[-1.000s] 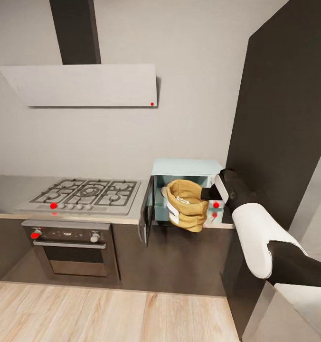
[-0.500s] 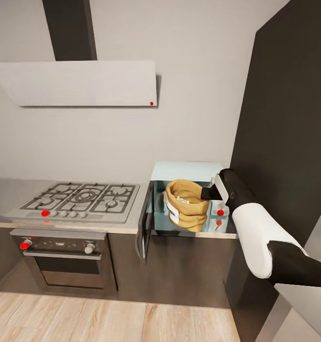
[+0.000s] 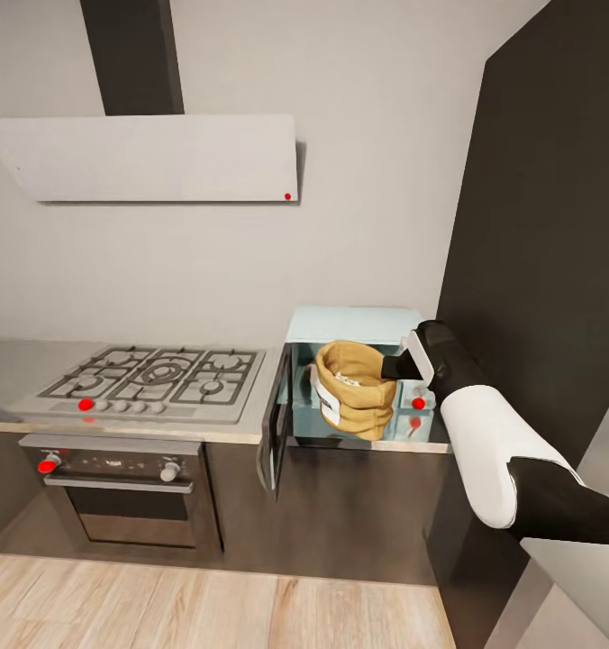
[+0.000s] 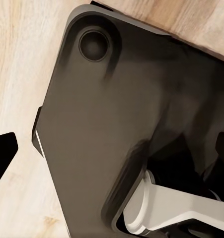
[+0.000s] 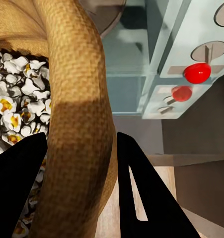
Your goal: In the kitchen, take the popcorn bag from the countertop, put it into the microwave, and heat it until the popcorn is cooked so the cooked popcorn ends up inside the bag.
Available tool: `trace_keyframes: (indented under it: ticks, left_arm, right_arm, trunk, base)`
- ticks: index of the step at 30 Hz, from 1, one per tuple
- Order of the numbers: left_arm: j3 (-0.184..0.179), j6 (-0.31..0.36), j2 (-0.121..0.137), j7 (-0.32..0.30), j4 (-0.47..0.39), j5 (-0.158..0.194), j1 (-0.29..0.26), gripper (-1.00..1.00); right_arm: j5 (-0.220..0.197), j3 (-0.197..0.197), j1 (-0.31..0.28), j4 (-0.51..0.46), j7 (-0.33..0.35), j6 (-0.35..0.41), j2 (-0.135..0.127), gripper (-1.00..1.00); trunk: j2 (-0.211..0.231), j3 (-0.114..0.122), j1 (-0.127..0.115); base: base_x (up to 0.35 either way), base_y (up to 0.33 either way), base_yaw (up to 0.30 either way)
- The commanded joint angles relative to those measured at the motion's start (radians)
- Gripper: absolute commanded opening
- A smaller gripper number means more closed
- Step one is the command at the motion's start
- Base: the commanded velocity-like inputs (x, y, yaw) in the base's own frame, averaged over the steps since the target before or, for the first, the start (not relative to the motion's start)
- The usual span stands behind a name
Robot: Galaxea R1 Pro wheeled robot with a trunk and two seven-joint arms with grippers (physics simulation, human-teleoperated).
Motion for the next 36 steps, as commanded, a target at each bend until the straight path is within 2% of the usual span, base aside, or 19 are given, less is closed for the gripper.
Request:
trace_keyframes:
  ticks: [1,11,19,28,34,35,36]
  left_arm:
    - [0.006,-0.001,0.0,0.001,-0.001,0.001,0.0,1.0]
    - [0.006,-0.001,0.0,0.001,-0.001,0.001,0.0,1.0]
    - [0.007,-0.001,0.0,0.0,-0.003,0.001,-0.001,1.0]
    - [0.01,-0.001,0.0,-0.001,-0.004,0.001,-0.002,1.0]
    - [0.01,0.0,0.0,-0.001,-0.004,0.001,-0.002,1.0]
    - [0.01,0.0,0.0,-0.001,-0.004,0.001,-0.002,1.0]
    - [0.01,0.0,0.0,-0.001,-0.004,0.001,-0.002,1.0]
  right_arm:
    - [0.005,-0.007,-0.001,0.001,0.0,0.003,0.001,-1.0]
    - [0.001,-0.01,-0.001,0.043,0.001,0.003,0.006,-1.0]
    - [0.006,-0.012,0.0,0.082,0.003,0.003,-0.005,-1.0]
    - [0.006,-0.013,0.001,0.038,0.007,0.003,-0.005,-1.0]
    - [0.007,-0.013,0.001,0.023,0.005,0.003,-0.005,-1.0]
    - [-0.008,-0.013,0.001,0.04,0.004,0.003,-0.005,-1.0]
    - [-0.006,-0.012,0.001,0.045,0.003,0.003,-0.005,-1.0]
  trunk:
    - [-0.001,-0.001,0.0]
    - [-0.001,-0.001,0.0]
    - [-0.001,-0.001,0.0]
    - [-0.001,-0.001,0.0]
    - [-0.001,-0.001,0.0]
    - [-0.001,-0.001,0.0]
    - [-0.001,-0.001,0.0]
  base:
    - [0.0,0.0,0.0]
    - [0.0,0.0,0.0]
    - [0.0,0.0,0.0]
    - [0.016,0.0,0.0]
    - [0.204,0.0,0.0]
    - [0.229,0.0,0.0]
    - [0.225,0.0,0.0]
